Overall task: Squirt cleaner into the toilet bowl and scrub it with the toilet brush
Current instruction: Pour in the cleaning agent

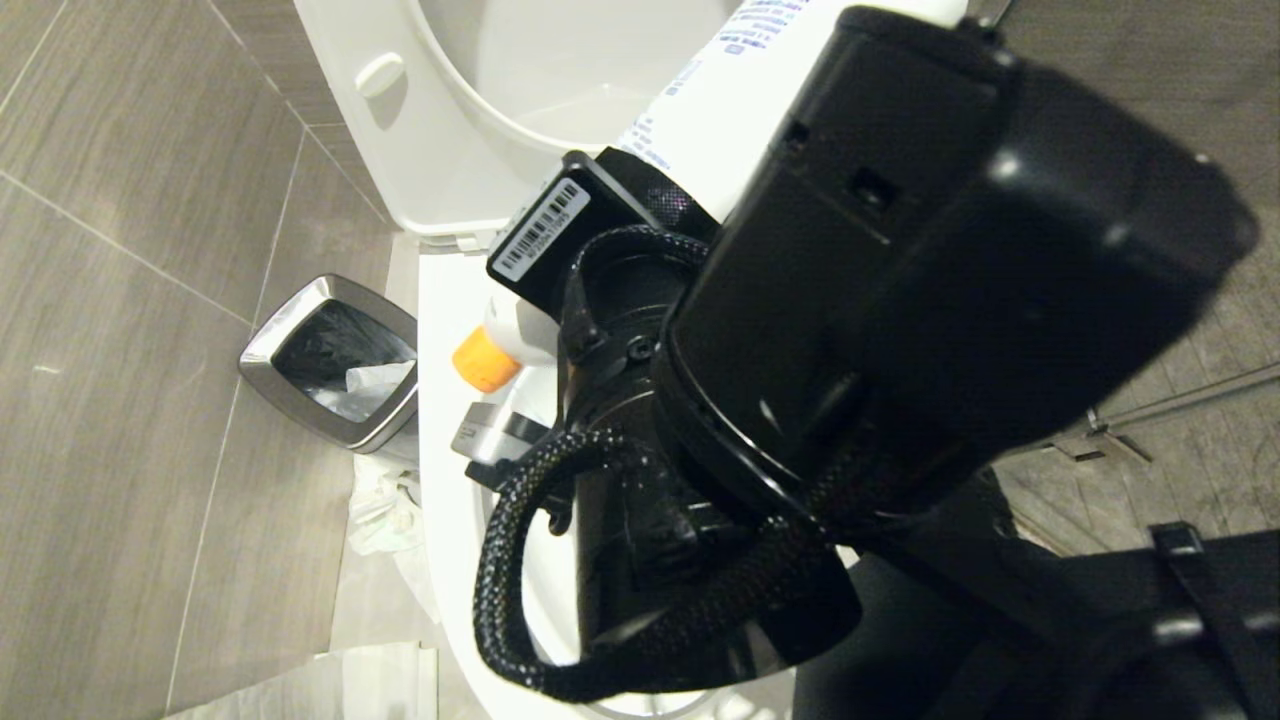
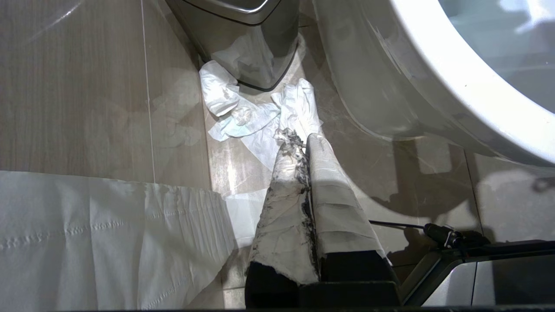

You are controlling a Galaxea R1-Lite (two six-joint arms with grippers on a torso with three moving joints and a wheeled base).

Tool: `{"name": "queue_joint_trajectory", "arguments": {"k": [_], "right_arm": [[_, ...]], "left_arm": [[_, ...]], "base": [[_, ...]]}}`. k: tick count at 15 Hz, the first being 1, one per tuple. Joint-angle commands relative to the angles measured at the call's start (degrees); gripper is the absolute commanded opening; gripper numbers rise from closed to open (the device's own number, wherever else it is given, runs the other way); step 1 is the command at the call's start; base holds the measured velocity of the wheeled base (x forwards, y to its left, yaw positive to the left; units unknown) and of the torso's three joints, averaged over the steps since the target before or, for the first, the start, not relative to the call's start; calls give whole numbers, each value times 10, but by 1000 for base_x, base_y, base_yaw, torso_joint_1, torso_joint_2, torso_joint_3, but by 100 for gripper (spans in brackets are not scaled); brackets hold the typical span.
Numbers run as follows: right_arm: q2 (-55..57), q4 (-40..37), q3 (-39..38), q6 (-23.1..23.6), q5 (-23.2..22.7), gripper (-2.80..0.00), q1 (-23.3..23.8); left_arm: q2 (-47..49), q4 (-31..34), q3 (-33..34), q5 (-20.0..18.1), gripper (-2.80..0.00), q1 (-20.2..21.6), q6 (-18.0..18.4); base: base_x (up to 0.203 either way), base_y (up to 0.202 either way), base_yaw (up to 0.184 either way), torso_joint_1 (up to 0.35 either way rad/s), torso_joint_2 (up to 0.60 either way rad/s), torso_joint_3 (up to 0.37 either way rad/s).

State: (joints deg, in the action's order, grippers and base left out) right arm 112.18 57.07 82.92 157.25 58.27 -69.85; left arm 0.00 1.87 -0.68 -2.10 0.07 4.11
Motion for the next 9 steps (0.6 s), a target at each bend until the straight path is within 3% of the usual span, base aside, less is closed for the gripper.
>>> {"name": "queue_joint_trajectory", "arguments": {"k": [1, 9], "right_arm": [[-46, 4, -50, 9, 8, -280, -6], [-158, 5, -187, 9, 59, -280, -6]], "left_arm": [[1, 0, 0, 0, -280, 0, 0], [1, 0, 0, 1, -280, 0, 1]], "base": [[0, 0, 0, 0, 0, 0], [0, 0, 0, 0, 0, 0]]}}
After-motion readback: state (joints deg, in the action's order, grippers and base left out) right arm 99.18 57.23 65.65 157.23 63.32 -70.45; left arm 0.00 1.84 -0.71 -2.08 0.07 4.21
